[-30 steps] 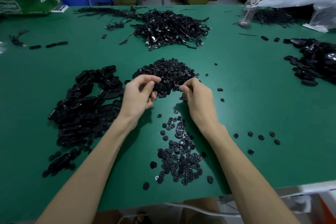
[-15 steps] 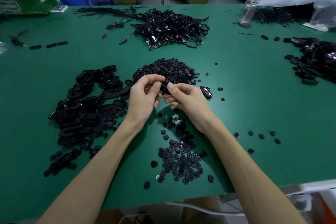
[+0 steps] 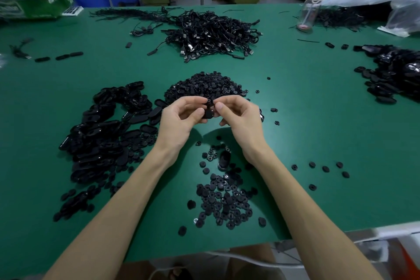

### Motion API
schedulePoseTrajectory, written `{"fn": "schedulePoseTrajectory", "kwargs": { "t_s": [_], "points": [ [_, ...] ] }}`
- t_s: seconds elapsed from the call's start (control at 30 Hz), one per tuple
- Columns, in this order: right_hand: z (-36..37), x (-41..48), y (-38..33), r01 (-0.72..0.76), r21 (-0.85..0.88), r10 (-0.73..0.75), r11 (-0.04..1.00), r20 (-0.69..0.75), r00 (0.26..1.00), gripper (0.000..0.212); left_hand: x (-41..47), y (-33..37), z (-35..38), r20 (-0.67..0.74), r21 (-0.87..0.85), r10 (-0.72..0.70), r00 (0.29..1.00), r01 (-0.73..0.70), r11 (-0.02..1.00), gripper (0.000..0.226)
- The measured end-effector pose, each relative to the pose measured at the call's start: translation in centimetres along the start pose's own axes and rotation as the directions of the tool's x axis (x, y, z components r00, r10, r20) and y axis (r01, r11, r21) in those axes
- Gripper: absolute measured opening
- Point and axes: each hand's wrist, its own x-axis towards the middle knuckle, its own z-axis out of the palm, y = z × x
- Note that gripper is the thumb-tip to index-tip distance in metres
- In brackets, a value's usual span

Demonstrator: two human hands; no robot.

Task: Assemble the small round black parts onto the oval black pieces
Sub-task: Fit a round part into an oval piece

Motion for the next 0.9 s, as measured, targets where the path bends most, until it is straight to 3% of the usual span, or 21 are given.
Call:
{"fn": "schedulePoseTrajectory", "kwargs": {
  "t_s": [0.13, 0.47, 0.9],
  "points": [
    [-0.19, 0.07, 0.02, -0.027, 0.064, 0.029, 0.998, -0.033, 0.999, 0.021, 0.01, -0.04, 0.03, -0.035, 0.047, -0.012, 0.999, 0.013, 0.999, 0.021],
    [-0.02, -0.10, -0.23, -0.012, 0.044, 0.010, 0.999, 0.041, 0.999, 0.020, 0.12, 0.08, 0.26, -0.084, -0.006, -0.092, 0.992, 0.092, 0.996, 0.031],
    [0.42, -0.34, -0.43, -0.010, -0.004, 0.010, 1.000, 0.060, 0.998, 0.013, -0.11, 0.37, 0.21, -0.130, -0.133, -0.145, 0.981, 0.128, 0.983, 0.018]
  ]
}}
